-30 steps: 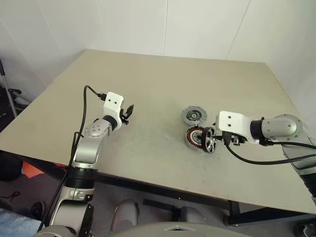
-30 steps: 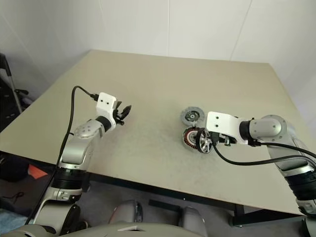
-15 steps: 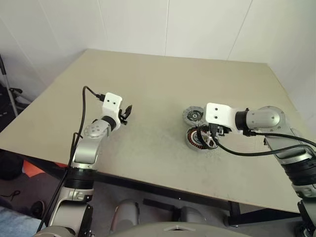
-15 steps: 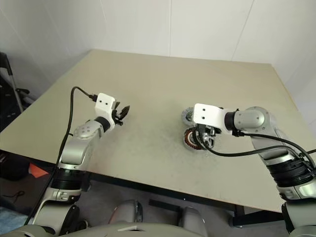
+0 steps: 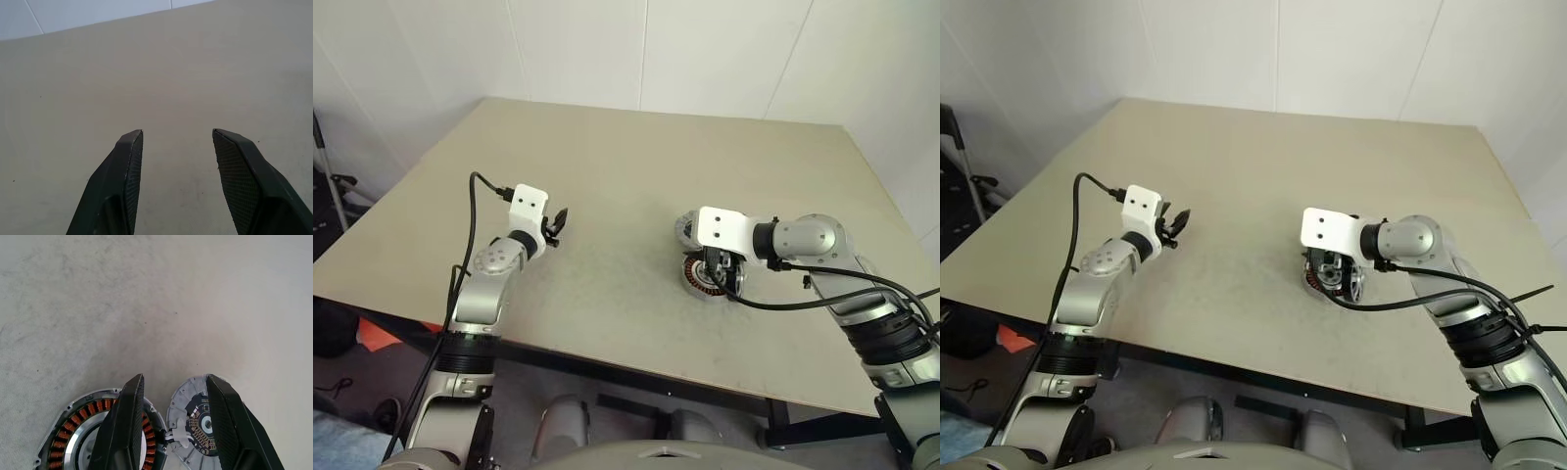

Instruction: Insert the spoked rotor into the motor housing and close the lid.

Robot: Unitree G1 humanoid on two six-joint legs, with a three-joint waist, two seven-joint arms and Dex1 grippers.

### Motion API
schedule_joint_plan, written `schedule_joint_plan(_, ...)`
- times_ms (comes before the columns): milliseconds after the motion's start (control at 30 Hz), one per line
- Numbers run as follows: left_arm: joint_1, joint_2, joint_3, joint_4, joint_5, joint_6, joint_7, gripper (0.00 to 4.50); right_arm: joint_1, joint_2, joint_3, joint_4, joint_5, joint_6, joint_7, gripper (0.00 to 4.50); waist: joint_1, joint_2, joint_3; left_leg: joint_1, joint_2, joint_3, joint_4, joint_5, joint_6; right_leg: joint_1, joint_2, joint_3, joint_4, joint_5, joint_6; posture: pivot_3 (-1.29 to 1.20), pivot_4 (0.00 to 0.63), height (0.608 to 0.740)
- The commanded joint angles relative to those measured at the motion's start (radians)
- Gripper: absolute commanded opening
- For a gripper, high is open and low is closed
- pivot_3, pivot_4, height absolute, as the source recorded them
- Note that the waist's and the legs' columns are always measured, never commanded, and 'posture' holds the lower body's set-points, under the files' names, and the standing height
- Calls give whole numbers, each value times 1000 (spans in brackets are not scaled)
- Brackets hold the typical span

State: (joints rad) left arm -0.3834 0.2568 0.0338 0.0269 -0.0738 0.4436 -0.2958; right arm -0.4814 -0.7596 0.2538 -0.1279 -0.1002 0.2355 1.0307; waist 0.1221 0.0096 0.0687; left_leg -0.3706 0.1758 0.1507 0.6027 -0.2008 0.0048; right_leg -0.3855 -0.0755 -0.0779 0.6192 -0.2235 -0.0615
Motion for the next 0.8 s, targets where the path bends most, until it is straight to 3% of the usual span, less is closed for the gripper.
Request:
schedule_joint_plan(33, -20, 7, 7, -15, -1, -23, 5, 2379, -40, 13, -2, 4, -11, -17, -17, 2258, 0, 0, 0, 0, 0, 0, 0, 0, 0, 0, 0, 0, 0, 0, 0, 0, 0, 740)
schedule_joint_plan(267, -9, 4, 5, -14, 0, -29, 10, 2379, -73, -30, -50, -8, -4, -27, -1, 2258, 0, 0, 0, 0, 0, 0, 0, 0, 0, 0, 0, 0, 0, 0, 0, 0, 0, 740)
schedule_joint_plan(500, -11, -4, -5, -4, 2, -36, 9, 2379, -79, -174, -103, 76, -31, -82, 9, 2258, 1, 0, 0, 0, 0, 0, 0, 0, 0, 0, 0, 0, 0, 0, 0, 0, 0, 740)
schedule_joint_plan(800, -9, -2, -8, 1, 3, -39, 4, 2379, 41, -293, -137, 37, -5, -121, 75, 2258, 1, 0, 0, 0, 0, 0, 0, 0, 0, 0, 0, 0, 0, 0, 0, 0, 0, 740)
